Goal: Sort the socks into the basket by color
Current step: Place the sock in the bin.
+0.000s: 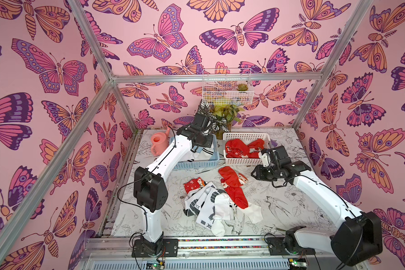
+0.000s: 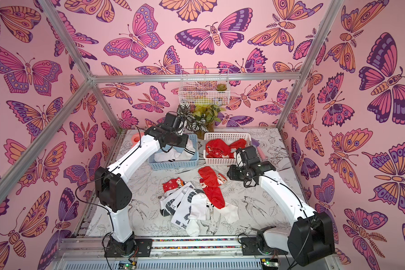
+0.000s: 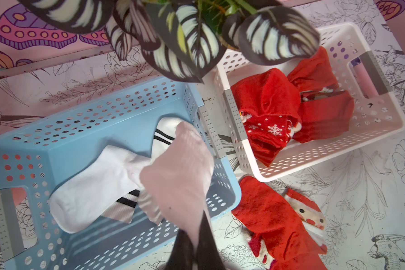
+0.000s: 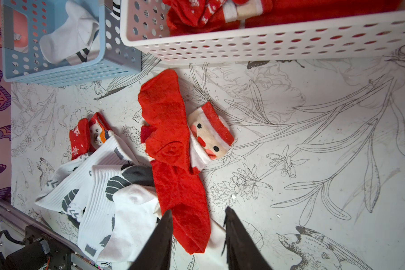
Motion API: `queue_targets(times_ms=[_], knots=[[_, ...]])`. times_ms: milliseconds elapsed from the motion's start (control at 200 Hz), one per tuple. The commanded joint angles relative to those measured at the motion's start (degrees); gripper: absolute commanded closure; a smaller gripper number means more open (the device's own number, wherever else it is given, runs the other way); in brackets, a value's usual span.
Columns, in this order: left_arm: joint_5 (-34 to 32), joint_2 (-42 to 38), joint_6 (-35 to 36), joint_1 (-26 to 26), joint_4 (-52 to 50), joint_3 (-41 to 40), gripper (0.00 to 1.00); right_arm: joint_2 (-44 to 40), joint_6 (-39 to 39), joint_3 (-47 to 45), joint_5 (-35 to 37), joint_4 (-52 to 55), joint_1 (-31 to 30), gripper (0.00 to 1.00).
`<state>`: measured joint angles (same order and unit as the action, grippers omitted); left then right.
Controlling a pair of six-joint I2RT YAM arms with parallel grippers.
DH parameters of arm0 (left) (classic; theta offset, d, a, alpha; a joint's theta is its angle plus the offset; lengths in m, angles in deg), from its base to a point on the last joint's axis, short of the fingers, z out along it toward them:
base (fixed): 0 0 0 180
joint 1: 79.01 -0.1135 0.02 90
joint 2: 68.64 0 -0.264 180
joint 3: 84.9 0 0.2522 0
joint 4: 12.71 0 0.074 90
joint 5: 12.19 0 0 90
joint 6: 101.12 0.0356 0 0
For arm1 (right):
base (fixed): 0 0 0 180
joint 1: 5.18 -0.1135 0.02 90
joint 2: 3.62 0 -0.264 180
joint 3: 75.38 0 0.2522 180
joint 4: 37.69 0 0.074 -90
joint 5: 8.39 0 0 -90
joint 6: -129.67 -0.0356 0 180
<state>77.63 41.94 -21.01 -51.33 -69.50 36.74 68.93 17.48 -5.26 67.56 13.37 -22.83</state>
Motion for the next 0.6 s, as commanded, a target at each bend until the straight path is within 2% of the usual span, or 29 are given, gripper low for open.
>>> queue_targets(times_ms=[0, 596], knots=[[1.06, 0.92, 0.68, -1.38, 2.05, -0.35, 0.98, 0.21, 0.84, 1.65, 0.08, 0.50, -0.19, 0.61], [4.43, 2.53, -4.19, -6.48, 14.94, -15.16, 0.97, -0.20, 0.75, 1.65, 0.00, 0.67, -0.13, 0.60]])
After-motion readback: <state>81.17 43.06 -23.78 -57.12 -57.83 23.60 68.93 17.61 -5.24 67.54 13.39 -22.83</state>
